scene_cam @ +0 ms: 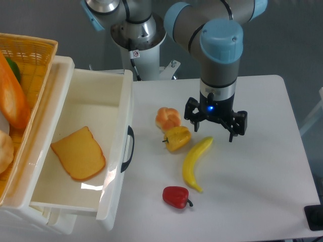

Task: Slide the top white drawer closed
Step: 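Lower the open gripper from above the yellow pepper toward the table, then move the gripper toward the open white drawer's front panel and handle, then push the drawer front with the gripper, sliding the drawer into the cabinet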

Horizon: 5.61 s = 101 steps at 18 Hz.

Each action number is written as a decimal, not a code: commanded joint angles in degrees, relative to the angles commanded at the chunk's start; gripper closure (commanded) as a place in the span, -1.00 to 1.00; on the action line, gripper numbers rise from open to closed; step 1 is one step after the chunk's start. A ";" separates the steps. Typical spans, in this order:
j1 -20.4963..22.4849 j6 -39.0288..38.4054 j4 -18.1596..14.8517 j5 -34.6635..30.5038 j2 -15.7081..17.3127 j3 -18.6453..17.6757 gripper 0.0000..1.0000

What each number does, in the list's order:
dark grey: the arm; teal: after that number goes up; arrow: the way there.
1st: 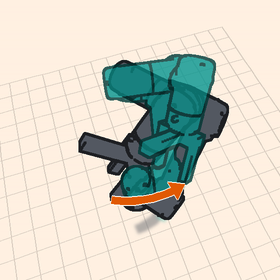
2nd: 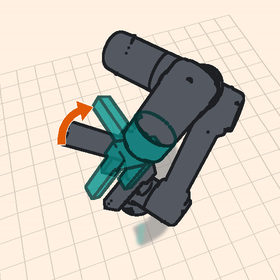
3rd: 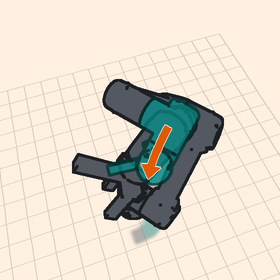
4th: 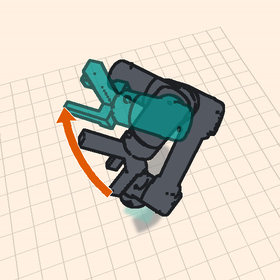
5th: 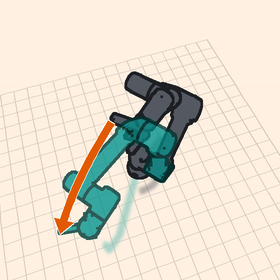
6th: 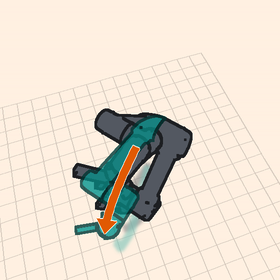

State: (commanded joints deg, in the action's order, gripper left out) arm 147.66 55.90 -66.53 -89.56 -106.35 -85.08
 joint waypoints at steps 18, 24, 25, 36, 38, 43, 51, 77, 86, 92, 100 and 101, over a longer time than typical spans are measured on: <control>-0.97 -4.46 2.37 -0.62 -0.88 -2.81 -1.00; -1.41 -6.50 2.64 -0.88 -2.99 -3.43 -1.00; -1.49 -6.59 2.72 -0.88 -2.90 -3.95 -1.00; -2.63 -16.43 2.55 -0.62 -5.97 -5.36 -1.00; -3.51 -17.05 2.55 -0.36 -6.59 -5.28 -1.00; -3.60 -21.70 2.11 4.04 -7.56 -5.54 -1.00; -5.27 -25.05 2.02 8.88 -8.44 -5.27 -1.00; -8.61 -26.63 1.50 12.74 -7.82 -4.83 -1.00; -9.67 -26.72 0.62 12.92 -7.38 -4.83 -1.00; -11.16 -26.72 0.35 13.71 -6.77 -4.83 -1.00; -13.71 -26.98 0.44 13.97 -6.50 -4.83 -1.00; -14.06 -26.98 0.44 13.97 -6.24 -4.83 -1.00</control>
State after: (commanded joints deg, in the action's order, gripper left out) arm 133.60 28.92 -66.09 -75.59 -112.59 -89.91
